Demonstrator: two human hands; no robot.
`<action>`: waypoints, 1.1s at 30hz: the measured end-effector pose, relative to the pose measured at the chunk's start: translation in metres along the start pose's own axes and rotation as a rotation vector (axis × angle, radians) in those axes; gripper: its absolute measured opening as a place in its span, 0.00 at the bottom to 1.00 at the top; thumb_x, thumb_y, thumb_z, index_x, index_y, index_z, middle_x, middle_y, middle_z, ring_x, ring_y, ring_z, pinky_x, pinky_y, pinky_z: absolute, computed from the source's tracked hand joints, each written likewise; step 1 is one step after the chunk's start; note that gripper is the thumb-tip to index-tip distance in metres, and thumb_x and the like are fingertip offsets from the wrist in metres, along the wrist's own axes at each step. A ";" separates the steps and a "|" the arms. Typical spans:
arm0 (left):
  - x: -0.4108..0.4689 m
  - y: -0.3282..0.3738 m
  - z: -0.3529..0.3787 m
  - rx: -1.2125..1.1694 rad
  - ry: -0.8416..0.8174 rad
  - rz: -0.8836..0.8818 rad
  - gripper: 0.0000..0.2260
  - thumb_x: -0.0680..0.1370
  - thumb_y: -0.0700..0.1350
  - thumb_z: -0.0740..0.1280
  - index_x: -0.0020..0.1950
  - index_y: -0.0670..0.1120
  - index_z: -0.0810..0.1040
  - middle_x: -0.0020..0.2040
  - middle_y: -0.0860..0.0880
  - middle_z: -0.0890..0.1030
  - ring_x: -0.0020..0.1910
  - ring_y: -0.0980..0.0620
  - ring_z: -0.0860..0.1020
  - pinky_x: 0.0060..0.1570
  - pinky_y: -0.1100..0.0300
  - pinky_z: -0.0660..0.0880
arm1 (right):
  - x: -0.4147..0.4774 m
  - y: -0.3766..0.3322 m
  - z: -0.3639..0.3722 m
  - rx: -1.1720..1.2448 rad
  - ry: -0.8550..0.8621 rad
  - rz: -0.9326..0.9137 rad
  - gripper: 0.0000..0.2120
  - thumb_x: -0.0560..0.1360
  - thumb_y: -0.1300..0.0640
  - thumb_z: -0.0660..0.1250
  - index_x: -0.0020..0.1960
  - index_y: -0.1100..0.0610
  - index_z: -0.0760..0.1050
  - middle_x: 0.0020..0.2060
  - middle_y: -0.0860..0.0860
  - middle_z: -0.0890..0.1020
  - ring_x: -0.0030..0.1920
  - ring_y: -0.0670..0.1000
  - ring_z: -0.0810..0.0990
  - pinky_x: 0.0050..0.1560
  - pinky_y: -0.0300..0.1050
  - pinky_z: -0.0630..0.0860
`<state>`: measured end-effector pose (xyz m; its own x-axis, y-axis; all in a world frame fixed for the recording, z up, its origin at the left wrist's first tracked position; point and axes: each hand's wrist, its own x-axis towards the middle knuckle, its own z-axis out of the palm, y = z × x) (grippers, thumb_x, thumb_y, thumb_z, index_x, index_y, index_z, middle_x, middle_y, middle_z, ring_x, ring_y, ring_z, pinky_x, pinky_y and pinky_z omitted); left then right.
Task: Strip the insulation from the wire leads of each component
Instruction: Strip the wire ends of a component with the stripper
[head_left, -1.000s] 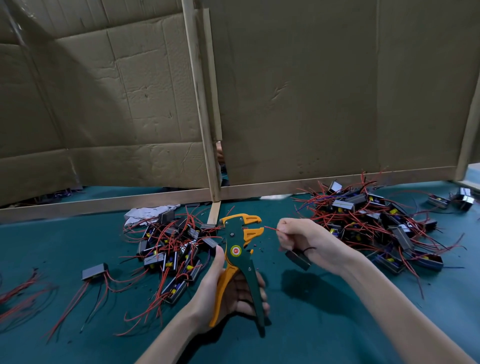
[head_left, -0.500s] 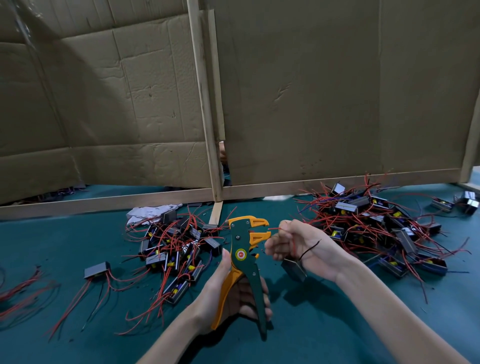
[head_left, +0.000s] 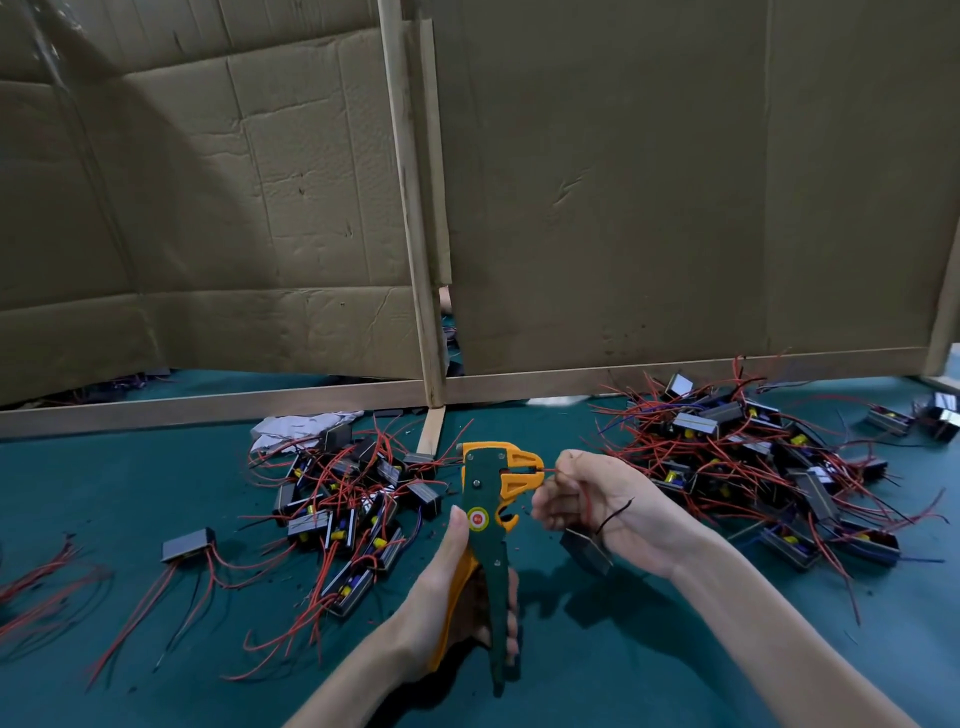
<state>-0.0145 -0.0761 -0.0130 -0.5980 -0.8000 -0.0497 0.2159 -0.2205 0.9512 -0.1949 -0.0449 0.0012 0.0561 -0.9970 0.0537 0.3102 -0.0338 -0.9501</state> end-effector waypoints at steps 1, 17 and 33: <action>0.000 -0.008 -0.005 0.044 -0.006 -0.059 0.43 0.45 0.80 0.66 0.34 0.41 0.75 0.24 0.47 0.70 0.20 0.49 0.70 0.23 0.60 0.69 | -0.001 -0.001 0.002 -0.012 -0.005 0.002 0.15 0.80 0.64 0.51 0.35 0.57 0.63 0.36 0.58 0.82 0.37 0.54 0.82 0.39 0.43 0.78; -0.001 -0.024 -0.028 -0.013 -0.177 -0.095 0.40 0.71 0.69 0.46 0.48 0.33 0.77 0.41 0.34 0.79 0.40 0.38 0.81 0.39 0.51 0.78 | 0.000 0.002 0.005 -0.005 0.138 -0.031 0.14 0.82 0.60 0.52 0.42 0.60 0.72 0.34 0.50 0.63 0.32 0.48 0.64 0.51 0.48 0.78; 0.007 -0.032 -0.034 -0.145 -0.014 -0.058 0.44 0.61 0.74 0.64 0.54 0.35 0.77 0.44 0.35 0.80 0.43 0.38 0.81 0.48 0.42 0.77 | -0.001 0.002 -0.012 -0.968 0.155 -0.330 0.27 0.63 0.81 0.57 0.44 0.51 0.79 0.42 0.45 0.78 0.42 0.43 0.73 0.46 0.35 0.69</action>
<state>0.0001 -0.0937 -0.0542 -0.6232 -0.7759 -0.0984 0.2890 -0.3453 0.8929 -0.2060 -0.0447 -0.0046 -0.0370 -0.9238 0.3811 -0.6122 -0.2805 -0.7393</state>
